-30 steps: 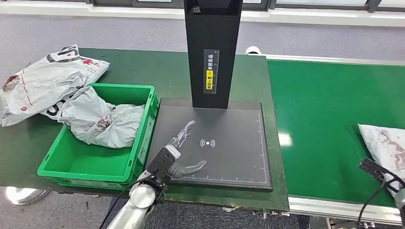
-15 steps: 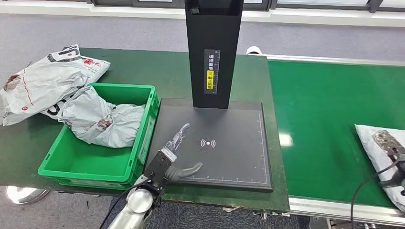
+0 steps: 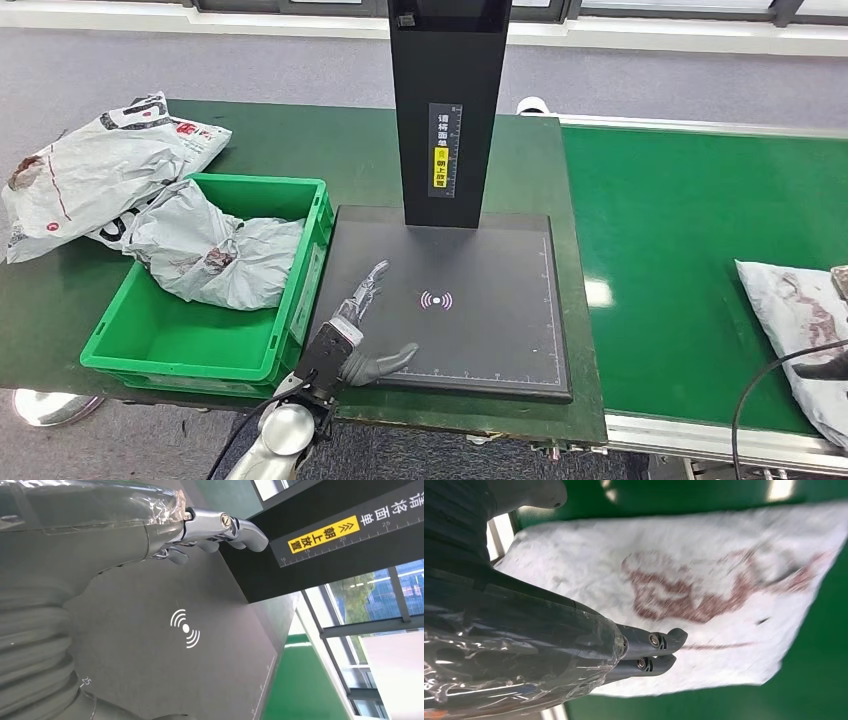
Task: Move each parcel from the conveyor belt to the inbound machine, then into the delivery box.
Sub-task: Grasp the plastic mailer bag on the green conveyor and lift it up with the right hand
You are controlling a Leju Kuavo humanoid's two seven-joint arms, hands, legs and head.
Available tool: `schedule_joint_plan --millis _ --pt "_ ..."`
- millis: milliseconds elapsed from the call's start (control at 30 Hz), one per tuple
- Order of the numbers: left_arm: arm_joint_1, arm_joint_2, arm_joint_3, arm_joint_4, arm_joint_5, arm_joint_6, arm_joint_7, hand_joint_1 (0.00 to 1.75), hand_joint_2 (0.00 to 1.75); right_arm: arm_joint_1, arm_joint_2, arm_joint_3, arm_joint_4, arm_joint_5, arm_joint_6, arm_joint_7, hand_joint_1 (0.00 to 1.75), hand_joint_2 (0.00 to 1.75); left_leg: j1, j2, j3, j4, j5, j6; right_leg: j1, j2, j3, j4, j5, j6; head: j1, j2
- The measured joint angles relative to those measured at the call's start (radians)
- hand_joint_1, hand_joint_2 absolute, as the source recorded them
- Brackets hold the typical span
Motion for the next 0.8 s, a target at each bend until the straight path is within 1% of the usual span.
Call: schedule_joint_plan --millis 133,333,433,567,700,800 --pt "0.001 0.002 0.000 -0.006 -0.002 0.003 0.006 0.00 1.75 0.002 -0.006 0.000 0.004 0.015 -0.011 0.046 0.00 1.75 0.000 0.000 0.000 0.000 0.000 0.000 0.000 0.000 0.000 0.000 0.000 0.000 0.000 0.000" --pt "0.001 0.002 0.000 -0.006 -0.004 0.003 0.006 0.00 1.75 0.008 -0.017 0.000 0.018 0.018 0.039 0.067 0.00 1.75 0.000 0.000 0.000 0.000 0.000 0.000 0.000 0.000 0.000 0.000 0.000 0.000 0.000 0.000" --pt "0.001 0.004 0.000 -0.006 0.001 0.002 0.006 0.00 1.75 0.020 -0.021 0.000 0.026 0.016 0.091 0.064 0.00 1.75 0.000 0.000 0.000 0.000 0.000 0.000 0.000 0.000 0.000 0.000 0.000 0.000 0.000 0.000" --pt "0.000 0.008 0.000 -0.001 0.006 0.002 0.003 0.00 1.75 0.050 -0.026 0.001 0.037 0.017 0.188 0.055 0.00 1.75 0.000 0.000 0.000 0.000 0.000 0.000 0.000 0.000 0.000 0.000 0.000 0.000 0.000 0.000" --pt "0.000 0.010 0.000 0.004 0.011 -0.001 -0.006 0.00 1.75 0.091 -0.032 0.008 0.046 0.031 0.286 0.024 0.00 1.75 0.000 0.000 0.000 0.000 0.000 0.000 0.000 0.000 0.000 0.000 -0.001 0.000 0.000 0.000" --pt "0.000 0.011 0.000 0.007 -0.005 0.016 -0.009 0.00 1.75 0.117 -0.035 0.024 0.051 0.037 0.332 0.006 0.00 1.75 0.000 0.000 0.000 0.000 0.000 0.000 0.000 0.000 0.000 0.000 -0.001 0.001 0.000 0.000"
